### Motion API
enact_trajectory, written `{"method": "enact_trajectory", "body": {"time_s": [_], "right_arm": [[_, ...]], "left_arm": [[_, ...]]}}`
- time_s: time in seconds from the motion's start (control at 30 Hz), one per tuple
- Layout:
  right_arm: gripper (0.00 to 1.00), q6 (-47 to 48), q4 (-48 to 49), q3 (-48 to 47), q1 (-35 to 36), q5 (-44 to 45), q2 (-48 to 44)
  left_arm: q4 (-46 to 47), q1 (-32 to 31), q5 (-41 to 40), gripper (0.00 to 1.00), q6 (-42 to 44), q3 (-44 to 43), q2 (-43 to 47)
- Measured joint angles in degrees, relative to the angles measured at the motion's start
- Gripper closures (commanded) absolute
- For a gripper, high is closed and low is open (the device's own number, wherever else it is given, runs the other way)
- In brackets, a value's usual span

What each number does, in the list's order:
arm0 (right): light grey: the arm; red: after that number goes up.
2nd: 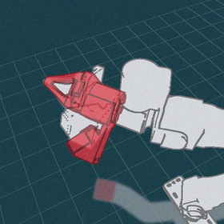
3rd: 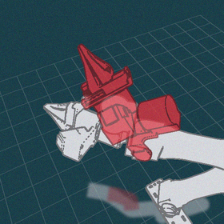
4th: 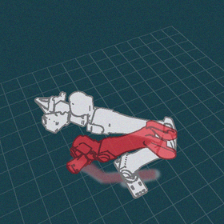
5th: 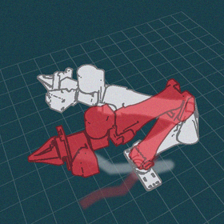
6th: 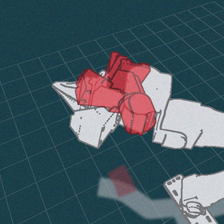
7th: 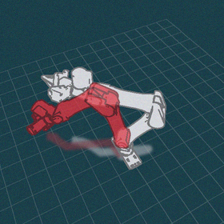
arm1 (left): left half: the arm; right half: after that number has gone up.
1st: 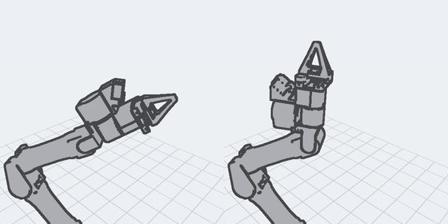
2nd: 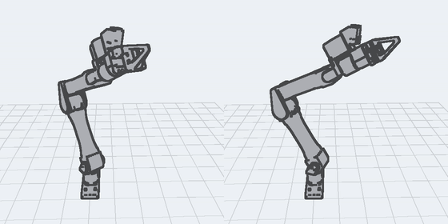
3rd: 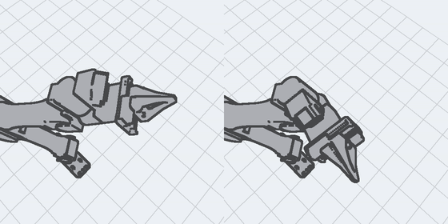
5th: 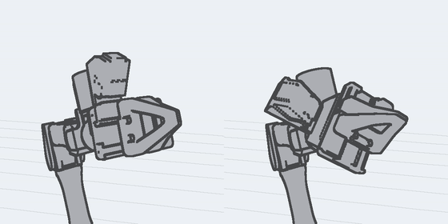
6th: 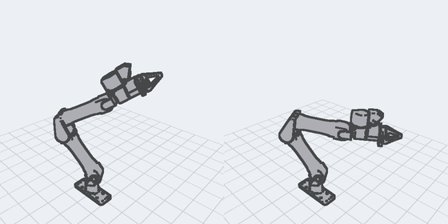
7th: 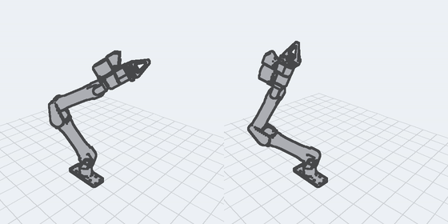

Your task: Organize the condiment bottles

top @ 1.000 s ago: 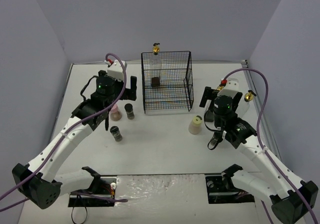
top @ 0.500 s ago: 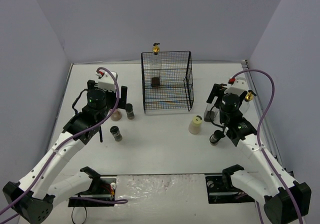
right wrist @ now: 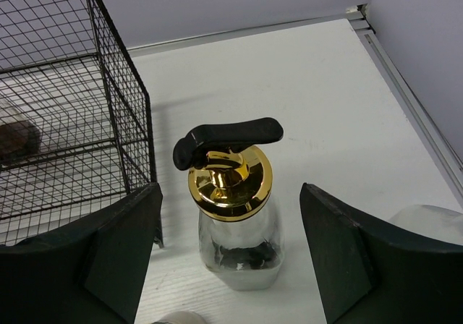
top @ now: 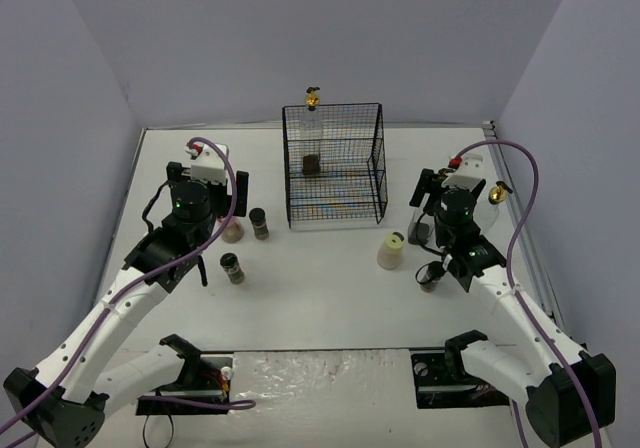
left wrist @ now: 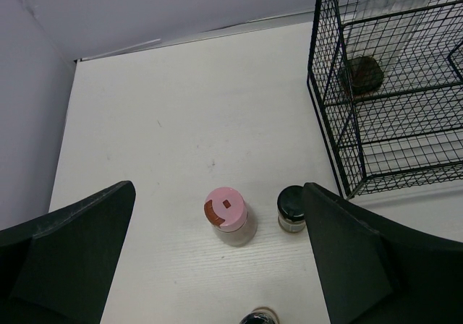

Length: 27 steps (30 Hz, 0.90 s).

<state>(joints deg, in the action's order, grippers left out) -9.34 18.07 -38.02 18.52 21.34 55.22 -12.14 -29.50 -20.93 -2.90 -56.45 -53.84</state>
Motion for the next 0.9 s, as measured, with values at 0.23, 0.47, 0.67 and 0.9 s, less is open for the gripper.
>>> {"method": "enact_trajectory", "body": {"time_s": [0.23,0.47,0.67,0.9], "right_arm": [[0.34,1.26,4.11,1.85,-0.65,-0.63,1.95],[0.38,2.39,7.82,2.85,-1.58,-0.78,4.05],[0.47,3.58,10.25,3.25,-2.04,-0.77,5.04],[0.73,4.65,11.85,3.82,-2.41,-0.84,5.05]], "left_arm": [[0.04,0.00,-0.37,0.03,0.64,0.02,0.00],[0.17,0.02,-0.39,0.03,0.94,0.11,0.00],[0.41,0.02,-0.58,0.03,1.26,0.11,0.00],[0.42,0.02,-0.59,0.03,1.40,0.11,0.00]]}}
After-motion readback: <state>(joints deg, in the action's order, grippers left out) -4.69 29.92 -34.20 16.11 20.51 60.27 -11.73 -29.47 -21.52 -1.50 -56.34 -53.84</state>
